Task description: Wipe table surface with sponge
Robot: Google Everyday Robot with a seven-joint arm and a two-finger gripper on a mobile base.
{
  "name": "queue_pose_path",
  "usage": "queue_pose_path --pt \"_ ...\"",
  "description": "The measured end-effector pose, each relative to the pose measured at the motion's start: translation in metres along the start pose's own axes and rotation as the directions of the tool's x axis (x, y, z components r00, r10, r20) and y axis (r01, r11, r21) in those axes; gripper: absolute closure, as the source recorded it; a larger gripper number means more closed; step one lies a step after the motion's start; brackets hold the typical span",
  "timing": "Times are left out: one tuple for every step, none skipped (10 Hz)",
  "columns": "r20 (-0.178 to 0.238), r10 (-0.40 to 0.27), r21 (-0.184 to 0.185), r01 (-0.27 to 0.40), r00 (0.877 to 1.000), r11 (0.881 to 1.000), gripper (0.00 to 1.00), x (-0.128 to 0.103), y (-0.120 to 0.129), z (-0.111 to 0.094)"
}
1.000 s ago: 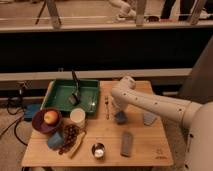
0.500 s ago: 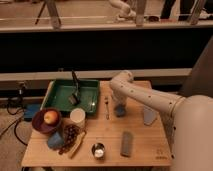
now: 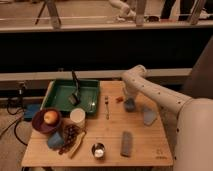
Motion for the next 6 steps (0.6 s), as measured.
queue_pose_path --pt "0.010 0.029 -0.002 -0.029 1.000 1.000 1.00 -0.002 0.013 0.005" --pt "0.019 0.051 -0.006 -0.050 0.999 0.999 1.00 -0.007 0.023 0.010" --pt "0.027 0.063 -0.008 -0.062 0.998 0.998 1.00 -0.013 0.027 0.013" --pt "0.029 0.067 -0.004 -0.067 0.997 0.998 1.00 -0.017 0.027 0.013" --pt "0.026 0.073 -0.002 -0.073 0.997 0.997 1.00 -0.026 0.032 0.010" --pt "0.022 0.076 0.002 -0.076 0.997 0.997 1.00 -0.038 0.035 0.005"
